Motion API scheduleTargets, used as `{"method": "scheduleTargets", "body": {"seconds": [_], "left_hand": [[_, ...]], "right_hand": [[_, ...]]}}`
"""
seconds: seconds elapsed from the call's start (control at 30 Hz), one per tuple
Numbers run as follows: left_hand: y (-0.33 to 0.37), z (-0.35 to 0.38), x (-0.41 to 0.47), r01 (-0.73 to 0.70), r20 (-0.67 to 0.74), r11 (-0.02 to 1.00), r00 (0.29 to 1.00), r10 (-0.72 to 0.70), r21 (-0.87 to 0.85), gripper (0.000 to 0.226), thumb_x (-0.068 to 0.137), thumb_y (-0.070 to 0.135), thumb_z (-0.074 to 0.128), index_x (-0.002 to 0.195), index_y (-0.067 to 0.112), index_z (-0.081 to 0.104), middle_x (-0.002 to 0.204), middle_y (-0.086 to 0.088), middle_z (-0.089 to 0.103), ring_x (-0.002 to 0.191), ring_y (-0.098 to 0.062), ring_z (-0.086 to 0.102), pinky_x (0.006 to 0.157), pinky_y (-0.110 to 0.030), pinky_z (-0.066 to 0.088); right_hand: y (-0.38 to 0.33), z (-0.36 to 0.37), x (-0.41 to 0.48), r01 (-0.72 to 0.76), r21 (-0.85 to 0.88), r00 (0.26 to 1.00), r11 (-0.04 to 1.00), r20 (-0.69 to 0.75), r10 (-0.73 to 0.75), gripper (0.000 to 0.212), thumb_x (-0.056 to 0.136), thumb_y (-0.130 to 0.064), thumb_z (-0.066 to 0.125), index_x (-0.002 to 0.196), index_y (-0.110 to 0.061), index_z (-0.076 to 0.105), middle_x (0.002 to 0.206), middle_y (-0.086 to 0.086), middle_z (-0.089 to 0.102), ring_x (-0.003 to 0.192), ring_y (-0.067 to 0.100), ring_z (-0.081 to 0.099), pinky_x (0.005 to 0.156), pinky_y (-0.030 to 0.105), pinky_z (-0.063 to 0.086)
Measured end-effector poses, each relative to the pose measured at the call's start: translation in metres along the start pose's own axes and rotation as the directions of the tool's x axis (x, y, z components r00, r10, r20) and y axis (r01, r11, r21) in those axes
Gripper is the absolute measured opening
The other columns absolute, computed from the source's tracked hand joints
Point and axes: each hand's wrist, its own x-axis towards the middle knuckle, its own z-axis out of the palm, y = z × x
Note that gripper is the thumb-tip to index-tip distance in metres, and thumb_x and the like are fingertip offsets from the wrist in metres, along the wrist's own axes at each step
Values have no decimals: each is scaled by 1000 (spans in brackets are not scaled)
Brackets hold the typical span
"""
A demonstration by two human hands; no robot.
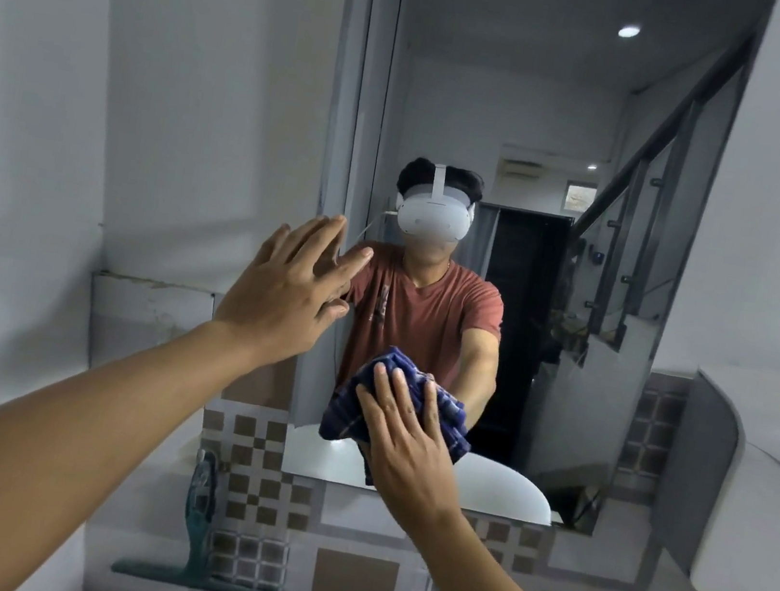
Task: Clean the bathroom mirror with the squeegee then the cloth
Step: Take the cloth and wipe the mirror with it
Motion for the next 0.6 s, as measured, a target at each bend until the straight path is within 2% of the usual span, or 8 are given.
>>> {"method": "scheduleTargets", "body": {"seconds": [0.13, 0.27, 0.47, 0.6], "left_hand": [[0, 2, 0, 12, -2, 1000, 1000, -12, -16, 74, 93, 40, 63, 158, 26, 31, 164, -20, 24, 151, -37, 24, 118, -60, 30], [1, 3, -1, 18, 5, 999, 1000, -18, -36, 74, 93, 39, 64, 158, 26, 31, 164, -19, 22, 152, -37, 23, 119, -61, 29], [4, 4, -6, 11, -17, 999, 1000, -11, -37, 77, 92, 42, 64, 158, 26, 30, 169, -20, 6, 153, -40, 20, 122, -61, 22], [9, 15, -18, 15, -1, 999, 1000, -15, -41, 79, 93, 43, 62, 160, 26, 24, 169, -21, 6, 154, -39, 17, 122, -61, 23]], "right_hand": [[-24, 7, 16, 110, 3, 993, 994, 48, -110, 58, 97, -21, 39, 153, -9, 33, 164, 13, 26, 153, 29, 18, 120, 58, 17], [-41, 17, 16, 226, -7, 971, 974, 84, -225, 54, 98, -21, 34, 151, -11, 41, 161, 10, 33, 151, 27, 26, 120, 58, 22], [-34, 22, -12, 266, -57, 955, 962, 153, -255, 56, 99, -23, 37, 154, -12, 35, 163, 10, 30, 152, 27, 23, 120, 55, 15], [-10, 13, -31, 227, -68, 967, 971, 135, -217, 59, 97, -21, 36, 155, -13, 33, 163, 10, 30, 151, 27, 26, 119, 55, 17]]}}
